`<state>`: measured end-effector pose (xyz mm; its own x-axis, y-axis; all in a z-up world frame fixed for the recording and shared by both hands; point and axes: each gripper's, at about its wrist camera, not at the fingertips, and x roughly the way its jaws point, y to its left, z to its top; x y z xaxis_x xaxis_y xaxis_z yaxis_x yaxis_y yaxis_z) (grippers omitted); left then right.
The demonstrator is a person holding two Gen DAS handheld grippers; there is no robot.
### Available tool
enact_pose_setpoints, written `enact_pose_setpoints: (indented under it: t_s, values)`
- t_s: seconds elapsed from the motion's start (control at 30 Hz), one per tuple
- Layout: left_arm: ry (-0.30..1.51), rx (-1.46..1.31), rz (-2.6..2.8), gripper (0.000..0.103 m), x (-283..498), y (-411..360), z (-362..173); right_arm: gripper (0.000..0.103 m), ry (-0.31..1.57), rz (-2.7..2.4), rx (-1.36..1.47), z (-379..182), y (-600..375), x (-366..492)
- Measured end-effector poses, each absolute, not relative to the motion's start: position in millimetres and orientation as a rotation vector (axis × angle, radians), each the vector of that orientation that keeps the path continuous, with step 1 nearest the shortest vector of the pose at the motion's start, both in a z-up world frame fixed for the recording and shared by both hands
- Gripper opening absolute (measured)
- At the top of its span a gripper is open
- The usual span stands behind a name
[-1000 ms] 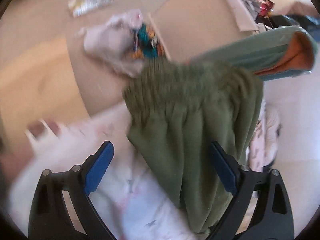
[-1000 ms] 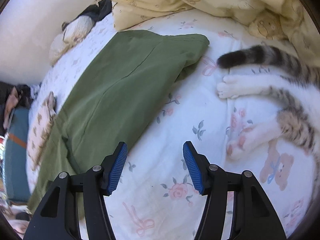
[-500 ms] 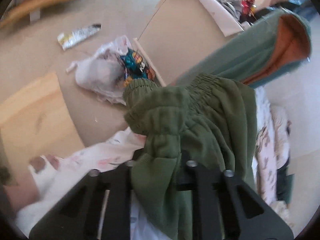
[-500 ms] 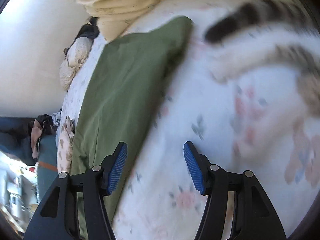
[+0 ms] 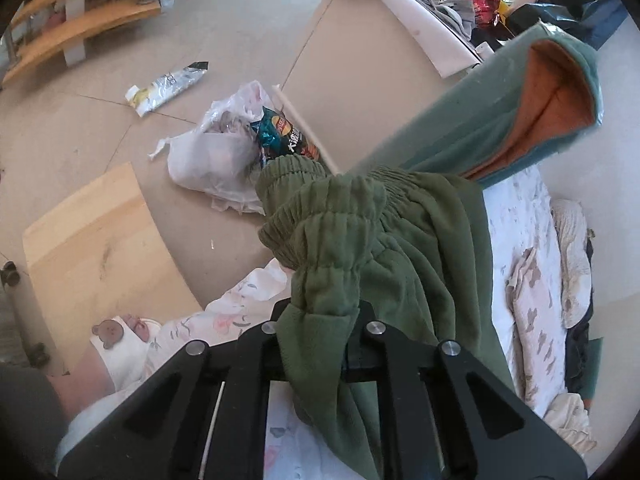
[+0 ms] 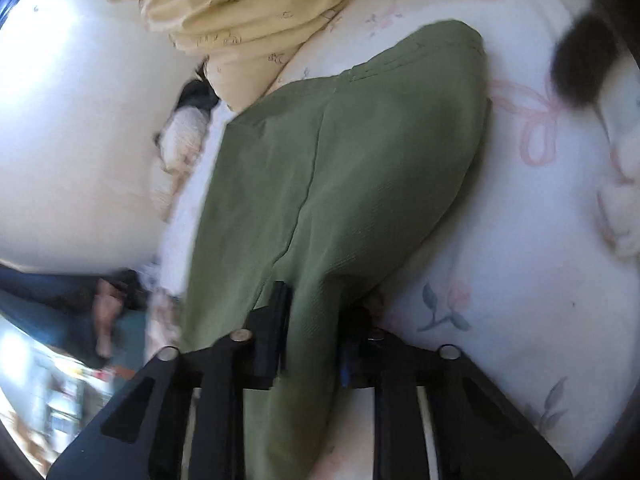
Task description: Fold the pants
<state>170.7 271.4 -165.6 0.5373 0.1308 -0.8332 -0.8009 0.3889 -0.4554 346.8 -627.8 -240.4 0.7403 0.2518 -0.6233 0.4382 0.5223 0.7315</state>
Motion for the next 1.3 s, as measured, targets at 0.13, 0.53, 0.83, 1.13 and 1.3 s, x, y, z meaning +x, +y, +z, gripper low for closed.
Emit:
enact_pose_setpoints:
  t_s: [0.13,0.53,0.83,1.13,1.3]
  values:
    - [0.815,-0.933,0.669,0.009,168.9,268.1,-164.7,0.015,0.763,-0.108,1.03,-240.6,-627.8,345.3]
    - [0.825,-0.988,0.647,0.047,168.7,295.1,-170.8,0.015,0.798,-0.049,1.048,-243.5,-633.8,337.4]
    - [0.914,-0.786,0.566,0.009,211.0,290.5,-175.2,0.015,0.816,-0.075,1.059,-243.5,-632.3,345.9]
    - [0.732,-0.596,0.447,0.007,199.4,266.2,-67.1,0.002,0.767,-0.1,0.816,-189.2,-611.2,352.3]
    - [0.771,-0.598,0.498,0.007,182.2,280.1,-53.4,0.002,0.795,-0.135,0.815,-176.2,-610.2,333.1]
